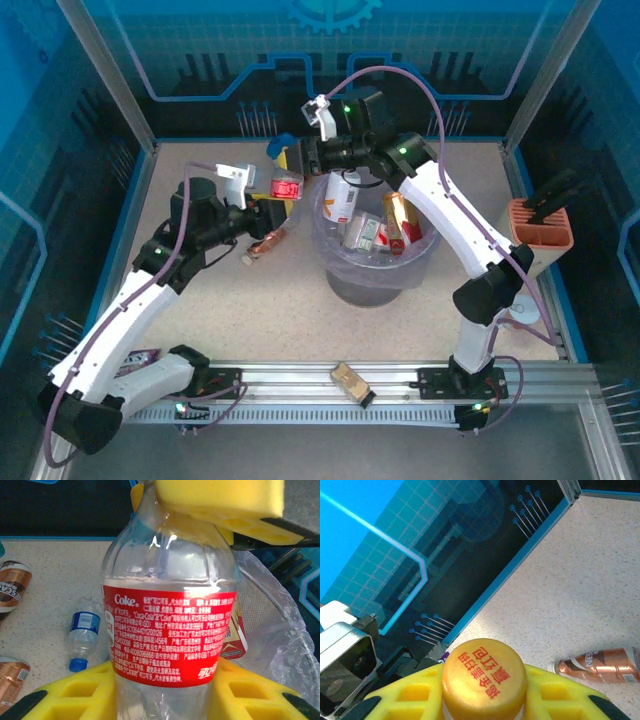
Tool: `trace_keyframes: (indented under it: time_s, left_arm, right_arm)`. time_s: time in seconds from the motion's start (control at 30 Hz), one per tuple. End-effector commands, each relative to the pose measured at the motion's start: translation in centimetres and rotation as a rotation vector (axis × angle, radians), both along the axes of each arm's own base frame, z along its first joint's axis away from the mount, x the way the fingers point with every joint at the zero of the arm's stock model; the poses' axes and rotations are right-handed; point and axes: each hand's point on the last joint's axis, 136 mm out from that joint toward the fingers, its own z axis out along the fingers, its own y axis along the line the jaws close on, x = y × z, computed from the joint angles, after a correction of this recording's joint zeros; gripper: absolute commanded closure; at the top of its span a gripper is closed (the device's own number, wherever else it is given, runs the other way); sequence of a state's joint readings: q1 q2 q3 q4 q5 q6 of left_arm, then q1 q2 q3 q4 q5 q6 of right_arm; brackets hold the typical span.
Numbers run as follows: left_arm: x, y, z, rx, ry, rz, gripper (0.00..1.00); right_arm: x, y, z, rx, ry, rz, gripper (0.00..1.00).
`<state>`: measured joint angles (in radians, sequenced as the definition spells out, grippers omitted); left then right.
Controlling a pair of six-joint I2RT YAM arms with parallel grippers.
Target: Put the plastic bottles in the bin
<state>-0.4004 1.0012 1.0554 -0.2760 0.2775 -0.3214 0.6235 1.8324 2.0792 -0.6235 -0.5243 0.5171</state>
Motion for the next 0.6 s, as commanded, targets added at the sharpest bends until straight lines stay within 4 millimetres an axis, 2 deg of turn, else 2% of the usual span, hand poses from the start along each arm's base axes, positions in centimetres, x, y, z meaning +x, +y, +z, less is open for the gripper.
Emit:
trace_keyframes:
  time_s: [0.0, 0.07, 0.1, 0.17, 0.3, 0.43, 0.57]
  left_arm:
    - [-0.7, -0.5, 2.0, -0.048, -0.046, -0.032, 0.46]
    - [-0.6, -0.4, 2.4, -0.052, -0.049, -0.026, 0.22]
    - [-0.7, -0.3, 2.7, -0.054, -0.055, -0.025, 0.13]
    - [-1.0, -0.1, 3.0, -0.062, -0.069, -0.019, 0.05]
    - [-1.4, 0.9, 2.9, -0.053, -0.071, 0.026, 0.01]
    - [-1.1, 2.0, 1.2, 0.004, -0.024, 0.092, 0.01]
    - [-0.3, 3.4, -0.8, 0.062, 0.025, 0.168, 0.01]
  right_arm:
    - [-0.2, 0.1, 2.1, 0.047, -0.077, 0.015, 0.8]
    - [-0.1, -0.3, 2.5, 0.054, -0.091, 0.002, 0.81]
    - [0.0, -0.6, 2.7, 0.058, -0.099, -0.005, 0.82]
    - [0.6, -1.5, 3.4, 0.064, -0.114, -0.029, 0.82]
    - [1.1, -4.5, 5.8, 0.074, -0.166, -0.09, 0.83]
    - [1.3, -8.3, 7.6, 0.067, -0.218, -0.172, 0.83]
    - [1.0, -12.4, 8.2, 0.03, -0.247, -0.254, 0.84]
